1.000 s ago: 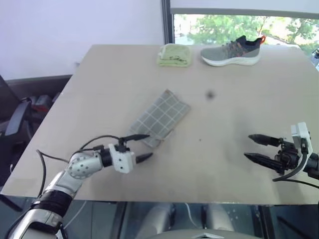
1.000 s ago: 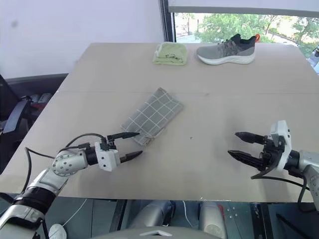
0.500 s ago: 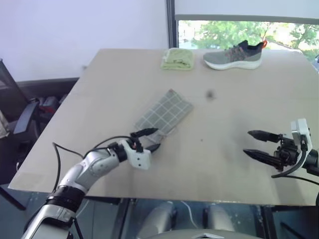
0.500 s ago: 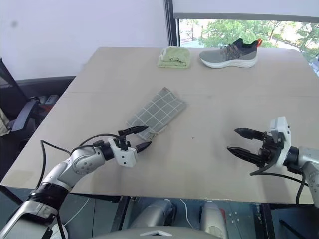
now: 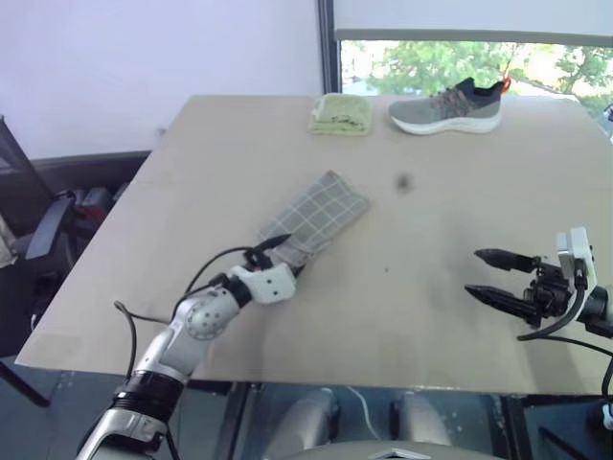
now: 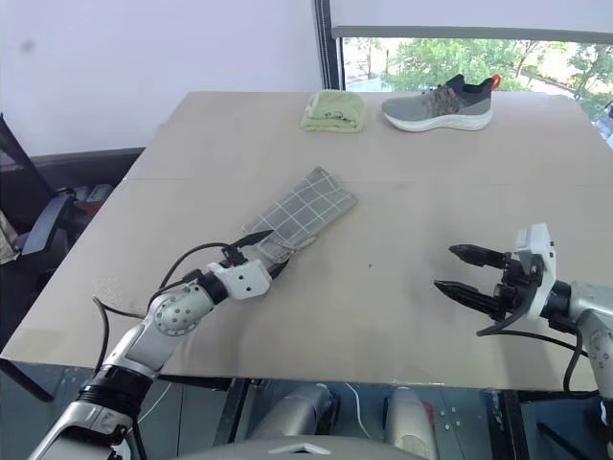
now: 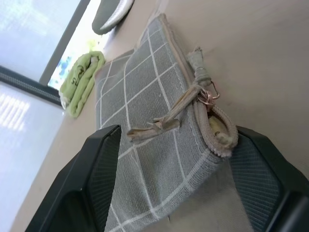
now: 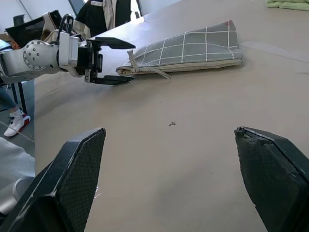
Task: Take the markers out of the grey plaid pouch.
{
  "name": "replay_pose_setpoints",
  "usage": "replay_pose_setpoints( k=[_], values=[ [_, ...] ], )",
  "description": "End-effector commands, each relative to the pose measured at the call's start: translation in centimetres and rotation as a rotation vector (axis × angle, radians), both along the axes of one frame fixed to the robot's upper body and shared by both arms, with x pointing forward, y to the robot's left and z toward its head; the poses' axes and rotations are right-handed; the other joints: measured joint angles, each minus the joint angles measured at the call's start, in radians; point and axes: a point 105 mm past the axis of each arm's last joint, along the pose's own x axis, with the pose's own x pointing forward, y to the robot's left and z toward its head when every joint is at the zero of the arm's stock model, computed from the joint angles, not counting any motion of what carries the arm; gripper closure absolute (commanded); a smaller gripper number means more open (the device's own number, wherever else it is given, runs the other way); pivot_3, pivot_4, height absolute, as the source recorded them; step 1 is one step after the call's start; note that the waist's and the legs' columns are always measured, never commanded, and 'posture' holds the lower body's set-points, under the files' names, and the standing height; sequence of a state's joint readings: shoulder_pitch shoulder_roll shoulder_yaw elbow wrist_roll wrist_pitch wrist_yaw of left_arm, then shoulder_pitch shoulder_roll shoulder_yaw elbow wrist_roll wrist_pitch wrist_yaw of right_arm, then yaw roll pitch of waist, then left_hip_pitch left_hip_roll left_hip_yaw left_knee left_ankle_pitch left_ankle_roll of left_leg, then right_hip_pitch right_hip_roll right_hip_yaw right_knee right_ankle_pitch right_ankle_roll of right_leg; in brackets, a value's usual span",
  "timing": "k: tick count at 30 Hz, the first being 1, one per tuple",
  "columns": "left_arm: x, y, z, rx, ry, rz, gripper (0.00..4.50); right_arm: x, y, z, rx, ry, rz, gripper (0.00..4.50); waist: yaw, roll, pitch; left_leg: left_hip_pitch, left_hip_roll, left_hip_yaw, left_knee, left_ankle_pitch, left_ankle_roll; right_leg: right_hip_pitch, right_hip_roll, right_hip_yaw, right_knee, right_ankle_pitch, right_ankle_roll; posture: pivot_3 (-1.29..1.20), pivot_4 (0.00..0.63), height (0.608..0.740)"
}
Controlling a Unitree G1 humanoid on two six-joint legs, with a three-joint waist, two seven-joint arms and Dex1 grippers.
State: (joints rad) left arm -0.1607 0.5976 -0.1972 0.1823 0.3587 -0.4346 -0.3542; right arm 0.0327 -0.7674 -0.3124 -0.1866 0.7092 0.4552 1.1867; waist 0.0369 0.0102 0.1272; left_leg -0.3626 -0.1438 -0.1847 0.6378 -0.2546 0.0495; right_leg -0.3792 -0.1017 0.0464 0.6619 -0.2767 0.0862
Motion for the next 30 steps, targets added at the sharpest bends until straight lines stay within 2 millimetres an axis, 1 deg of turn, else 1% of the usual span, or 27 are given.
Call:
replay_pose_setpoints(
  k=[1,2,3,4,5,6,10,12,15,18,20,22,24,25,26,28,30],
  values=[
    [-0.2,3.0,-3.4,0.085,0.152,0.132,2.33,0.2,0.2,0.7,-0.002,-0.042,0.009,0.14,-0.002,0.000,0.000,0.000,0.000,0.000,0.000,0.000,0.000,0.000,0.000,0.000,0.000,0.000,0.000,0.00,0.150,0.740],
    [-0.1,3.0,-3.4,0.085,0.154,0.135,2.82,0.3,0.2,0.7,-0.002,-0.043,0.009,0.14,-0.001,0.000,0.000,0.000,0.001,0.000,-0.001,0.000,0.000,0.000,0.000,0.000,0.000,0.000,0.000,0.00,0.150,0.740],
    [-0.1,3.0,-3.4,0.082,0.157,0.141,3.45,0.3,0.2,0.7,-0.003,-0.044,0.009,0.14,-0.001,0.000,0.000,0.000,0.001,0.000,-0.001,0.000,0.000,0.000,0.000,0.000,-0.001,0.000,0.000,0.00,0.150,0.740],
    [-0.1,3.0,-3.5,0.080,0.161,0.146,3.45,0.3,0.2,0.7,-0.002,-0.045,0.010,0.14,0.000,0.003,-0.002,0.000,0.001,0.000,-0.001,0.000,0.000,0.000,0.000,0.000,-0.001,0.000,0.000,0.00,0.150,0.740],
    [-0.1,3.1,-3.5,0.079,0.163,0.149,3.88,0.3,0.2,0.7,-0.002,-0.046,0.010,0.14,0.000,0.005,-0.003,0.000,0.001,0.000,-0.001,0.000,0.000,0.000,0.000,0.000,-0.001,0.000,0.000,0.00,0.150,0.740],
    [-0.1,3.1,-3.5,0.078,0.164,0.152,4.41,0.4,0.3,0.7,-0.002,-0.047,0.010,0.14,0.000,0.006,-0.004,0.001,0.001,0.000,-0.002,0.000,0.000,0.000,0.000,0.000,-0.001,0.000,0.000,0.00,0.150,0.740],
    [-0.2,2.6,-3.2,0.063,0.152,0.140,4.41,0.5,0.5,0.8,0.001,-0.058,0.011,0.14,0.000,0.006,-0.004,0.001,0.002,0.000,-0.003,0.000,0.000,0.000,0.001,0.000,-0.001,0.000,0.000,0.00,0.150,0.740],
    [-0.3,1.8,-2.6,0.039,0.134,0.109,4.41,0.7,0.9,1.0,0.001,-0.072,0.009,0.14,0.000,0.006,-0.004,0.001,0.002,0.000,-0.003,0.000,0.000,0.000,0.001,0.000,-0.001,0.000,0.000,0.00,0.150,0.740],
    [-0.7,0.0,-1.1,0.002,0.075,0.026,4.41,1.5,2.0,1.3,-0.016,-0.121,-0.001,0.14,-0.001,0.005,-0.004,0.000,0.002,0.001,-0.003,0.000,0.000,-0.001,0.001,0.001,-0.002,0.000,0.000,0.00,0.150,0.740],
    [-1.2,-1.9,0.2,0.000,0.018,-0.070,4.41,3.1,3.9,1.9,-0.042,-0.189,-0.044,0.14,0.001,0.003,-0.002,-0.001,0.002,0.001,-0.004,0.000,0.000,-0.001,0.001,0.001,-0.004,0.000,0.000,0.00,0.150,0.740],
    [-1.4,-3.3,1.2,-0.012,-0.017,-0.121,4.41,4.1,6.0,2.3,-0.064,-0.232,-0.061,0.14,0.002,0.000,-0.001,-0.003,0.001,0.000,-0.004,0.000,0.000,-0.002,0.000,0.000,-0.004,0.000,0.000,0.00,0.150,0.740],
    [-1.4,-4.1,1.8,-0.018,-0.038,-0.143,4.41,4.3,7.8,2.6,-0.075,-0.263,-0.031,0.14,0.007,-0.001,0.000,-0.006,-0.001,0.000,-0.004,0.000,0.000,-0.005,-0.001,0.000,-0.005,0.000,0.000,0.00,0.150,0.740],
    [-1.4,-4.7,2.2,-0.005,-0.062,-0.172,4.41,4.2,9.5,2.6,-0.099,-0.300,0.015,0.14,0.009,-0.002,0.000,-0.014,-0.002,-0.001,-0.002,0.003,-0.005,-0.011,-0.002,-0.001,-0.006,0.000,0.000,0.00,0.150,0.740],
    [-1.7,-5.3,2.5,0.006,-0.081,-0.204,4.41,4.3,10.5,2.3,-0.137,-0.325,0.044,0.14,0.008,-0.004,0.001,-0.020,-0.003,-0.002,0.000,0.003,-0.005,-0.016,-0.002,-0.002,-0.005,0.000,0.000,0.00,0.150,0.740],
    [-1.8,-5.7,2.7,0.012,-0.092,-0.224,4.41,4.3,11.2,1.9,-0.171,-0.344,0.068,0.14,0.007,-0.004,0.001,-0.022,-0.003,-0.002,0.001,0.003,-0.005,-0.018,-0.002,-0.003,-0.006,0.000,0.000,0.00,0.150,0.740],
    [-2.1,-6.5,3.0,0.011,-0.110,-0.259,4.41,4.0,12.4,0.8,-0.227,-0.366,0.133,0.14,0.002,-0.006,0.003,-0.022,-0.003,-0.002,0.001,0.003,-0.005,-0.019,-0.003,-0.003,-0.006,0.000,0.000,0.00,0.150,0.740],
    [-2.3,-6.8,3.1,0.015,-0.121,-0.282,4.41,3.8,13.2,0.2,-0.244,-0.377,0.169,0.14,0.000,-0.009,0.004,-0.023,-0.003,-0.002,0.000,0.003,-0.005,-0.019,-0.003,-0.003,-0.006,0.000,0.000,0.00,0.150,0.740]
  ],
)
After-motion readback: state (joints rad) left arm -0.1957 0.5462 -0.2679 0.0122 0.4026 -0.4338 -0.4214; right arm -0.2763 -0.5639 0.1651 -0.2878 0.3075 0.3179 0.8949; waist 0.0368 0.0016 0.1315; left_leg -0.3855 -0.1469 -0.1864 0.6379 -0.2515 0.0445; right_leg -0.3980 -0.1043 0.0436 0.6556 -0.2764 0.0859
